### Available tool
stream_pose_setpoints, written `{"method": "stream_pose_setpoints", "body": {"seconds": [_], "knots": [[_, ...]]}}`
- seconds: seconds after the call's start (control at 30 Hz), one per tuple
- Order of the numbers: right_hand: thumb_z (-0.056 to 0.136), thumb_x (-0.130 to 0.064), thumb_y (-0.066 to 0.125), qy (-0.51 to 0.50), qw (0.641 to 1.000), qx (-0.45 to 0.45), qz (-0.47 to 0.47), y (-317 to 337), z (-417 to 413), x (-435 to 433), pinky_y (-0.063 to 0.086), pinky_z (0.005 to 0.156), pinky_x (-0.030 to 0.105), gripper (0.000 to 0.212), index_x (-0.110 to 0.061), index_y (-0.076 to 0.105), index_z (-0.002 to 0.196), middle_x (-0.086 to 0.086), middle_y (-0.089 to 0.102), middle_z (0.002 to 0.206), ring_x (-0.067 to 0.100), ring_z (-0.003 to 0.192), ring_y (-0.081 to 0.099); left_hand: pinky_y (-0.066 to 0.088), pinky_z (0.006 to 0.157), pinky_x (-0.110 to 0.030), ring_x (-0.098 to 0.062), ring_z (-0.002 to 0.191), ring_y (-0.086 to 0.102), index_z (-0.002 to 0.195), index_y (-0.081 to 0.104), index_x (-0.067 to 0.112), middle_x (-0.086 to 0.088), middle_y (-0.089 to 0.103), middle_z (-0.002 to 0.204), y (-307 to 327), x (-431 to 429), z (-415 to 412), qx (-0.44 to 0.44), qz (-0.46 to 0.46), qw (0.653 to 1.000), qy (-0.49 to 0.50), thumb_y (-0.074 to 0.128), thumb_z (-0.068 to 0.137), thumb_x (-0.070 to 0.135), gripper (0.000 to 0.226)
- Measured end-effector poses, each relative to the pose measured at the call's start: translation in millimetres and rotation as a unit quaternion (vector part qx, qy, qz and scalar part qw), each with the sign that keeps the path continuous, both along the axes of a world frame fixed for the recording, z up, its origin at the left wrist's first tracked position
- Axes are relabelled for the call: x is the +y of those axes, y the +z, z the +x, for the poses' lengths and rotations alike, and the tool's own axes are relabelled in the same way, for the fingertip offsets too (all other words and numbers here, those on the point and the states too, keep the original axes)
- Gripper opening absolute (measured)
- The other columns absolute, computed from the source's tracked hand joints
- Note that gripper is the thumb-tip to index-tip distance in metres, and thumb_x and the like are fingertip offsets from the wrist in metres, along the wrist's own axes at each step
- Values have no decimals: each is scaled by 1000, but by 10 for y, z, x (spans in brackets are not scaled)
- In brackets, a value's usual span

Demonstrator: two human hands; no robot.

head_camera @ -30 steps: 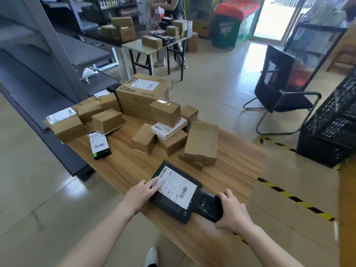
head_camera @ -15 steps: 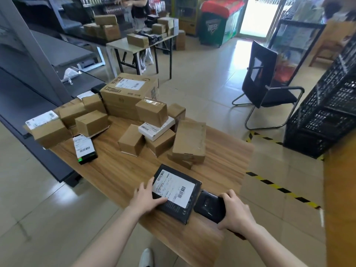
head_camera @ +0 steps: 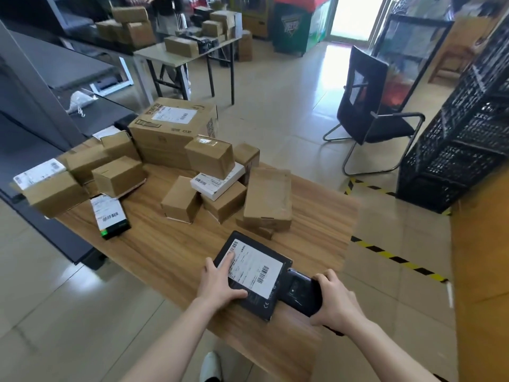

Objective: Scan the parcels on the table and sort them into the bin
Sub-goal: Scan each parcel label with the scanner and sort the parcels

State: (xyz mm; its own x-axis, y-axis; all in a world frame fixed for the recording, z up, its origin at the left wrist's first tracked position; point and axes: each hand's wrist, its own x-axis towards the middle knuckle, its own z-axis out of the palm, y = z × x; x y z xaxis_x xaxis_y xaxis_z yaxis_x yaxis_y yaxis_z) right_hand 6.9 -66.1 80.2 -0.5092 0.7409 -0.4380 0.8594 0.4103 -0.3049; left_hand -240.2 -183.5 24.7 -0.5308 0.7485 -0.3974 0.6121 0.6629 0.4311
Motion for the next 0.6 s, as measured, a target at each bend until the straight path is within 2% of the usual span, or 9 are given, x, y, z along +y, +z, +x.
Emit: {"method": "stream_pose_setpoints", "body": {"seconds": [0.2, 0.6], "knots": [[54, -32, 76, 8, 1000, 5, 6, 2, 47, -24, 45, 85, 38, 78, -28, 47, 126, -8, 35, 106, 17, 95, 49, 47, 95, -35, -25, 132, 20, 148, 13, 43, -7, 13, 141, 244, 147, 234, 100, 33, 993, -47, 79, 70, 53, 103], [56, -30, 80, -30, 999, -12, 6, 50, 399, 3, 45, 90, 41, 64, -25, 50, 112, -6, 38, 106, 17, 96, 48, 43, 103, -39, -32, 140, 7, 151, 7, 41, -13, 2, 148, 334, 206, 516, 200, 9, 976, -81, 73, 77, 54, 100]]}}
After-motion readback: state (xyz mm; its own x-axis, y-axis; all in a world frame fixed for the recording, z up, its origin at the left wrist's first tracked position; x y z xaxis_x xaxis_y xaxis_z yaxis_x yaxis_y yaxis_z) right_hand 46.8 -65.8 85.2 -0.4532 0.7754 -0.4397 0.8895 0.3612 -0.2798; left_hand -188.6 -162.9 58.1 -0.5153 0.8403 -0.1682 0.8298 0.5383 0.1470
